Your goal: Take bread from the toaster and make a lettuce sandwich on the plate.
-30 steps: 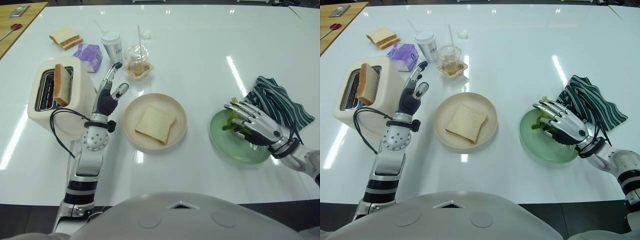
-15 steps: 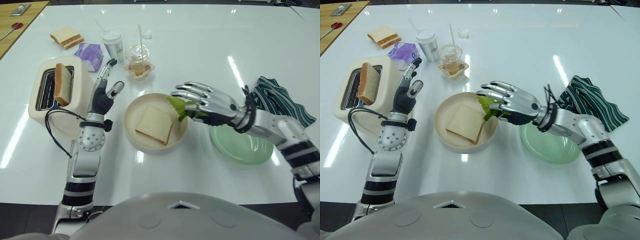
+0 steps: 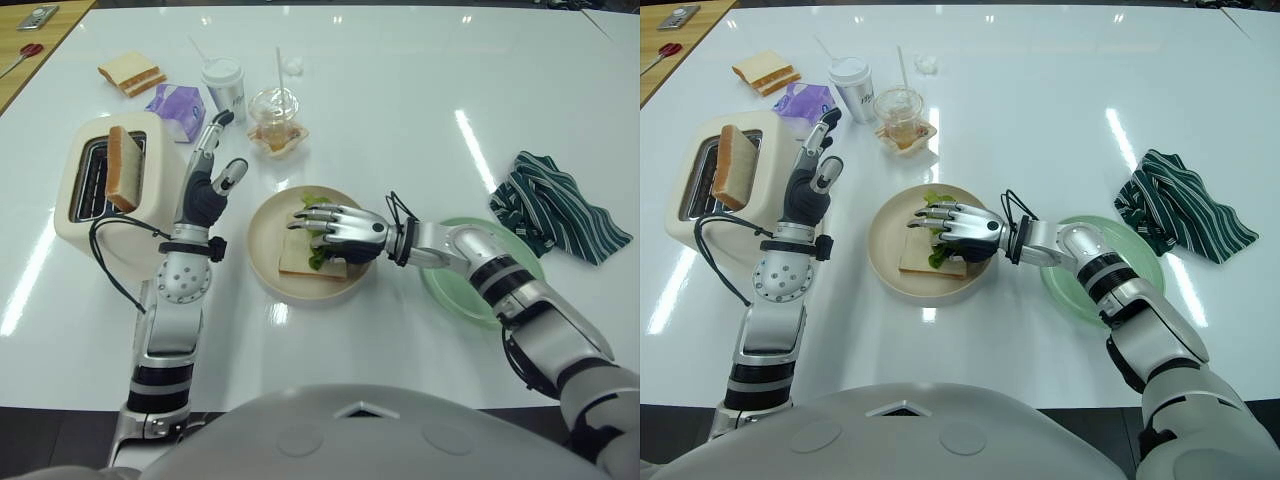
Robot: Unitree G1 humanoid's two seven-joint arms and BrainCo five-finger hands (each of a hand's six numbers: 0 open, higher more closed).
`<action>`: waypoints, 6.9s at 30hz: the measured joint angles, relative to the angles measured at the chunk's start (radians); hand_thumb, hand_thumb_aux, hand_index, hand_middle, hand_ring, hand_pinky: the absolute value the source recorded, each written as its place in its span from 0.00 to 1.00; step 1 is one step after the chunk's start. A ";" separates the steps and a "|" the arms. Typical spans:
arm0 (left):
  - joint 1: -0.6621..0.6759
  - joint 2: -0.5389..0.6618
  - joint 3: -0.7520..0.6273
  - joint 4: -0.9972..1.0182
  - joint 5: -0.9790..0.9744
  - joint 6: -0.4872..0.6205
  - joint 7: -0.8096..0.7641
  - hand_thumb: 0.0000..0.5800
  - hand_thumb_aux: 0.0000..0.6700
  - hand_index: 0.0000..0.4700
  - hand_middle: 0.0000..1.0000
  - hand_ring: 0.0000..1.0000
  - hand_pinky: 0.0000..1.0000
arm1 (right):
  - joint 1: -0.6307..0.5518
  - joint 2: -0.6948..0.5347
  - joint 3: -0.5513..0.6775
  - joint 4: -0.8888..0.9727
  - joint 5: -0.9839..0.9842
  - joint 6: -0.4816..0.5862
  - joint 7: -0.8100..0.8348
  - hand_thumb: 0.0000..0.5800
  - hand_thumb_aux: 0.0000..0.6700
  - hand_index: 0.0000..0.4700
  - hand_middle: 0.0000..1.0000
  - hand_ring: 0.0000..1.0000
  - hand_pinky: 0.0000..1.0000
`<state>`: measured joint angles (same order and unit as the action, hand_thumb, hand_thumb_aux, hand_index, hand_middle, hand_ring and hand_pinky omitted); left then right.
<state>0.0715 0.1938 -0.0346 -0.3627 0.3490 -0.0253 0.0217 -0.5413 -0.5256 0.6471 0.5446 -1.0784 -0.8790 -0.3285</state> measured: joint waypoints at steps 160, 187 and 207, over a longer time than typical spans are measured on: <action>-0.009 0.177 0.454 -0.290 -0.371 0.227 -0.142 1.00 1.00 1.00 0.00 0.00 0.00 | 0.361 -0.022 -0.308 -0.445 0.173 0.112 0.086 0.00 0.00 0.00 0.00 0.00 0.00; -0.203 0.109 -0.211 0.245 -0.308 0.144 -0.487 1.00 1.00 1.00 0.00 0.00 0.00 | 0.372 -0.209 -0.519 -0.422 0.135 0.307 -0.021 0.00 0.00 0.00 0.00 0.00 0.00; -0.189 0.157 -0.143 0.196 -0.328 0.181 -0.529 1.00 1.00 1.00 0.00 0.00 0.00 | 0.373 -0.205 -0.492 -0.422 0.136 0.299 -0.047 0.00 0.00 0.00 0.00 0.00 0.00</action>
<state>-0.1179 0.3506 -0.1771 -0.1667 0.0206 0.1560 -0.5075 -0.1682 -0.7302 0.1552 0.1225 -0.9424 -0.5801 -0.3758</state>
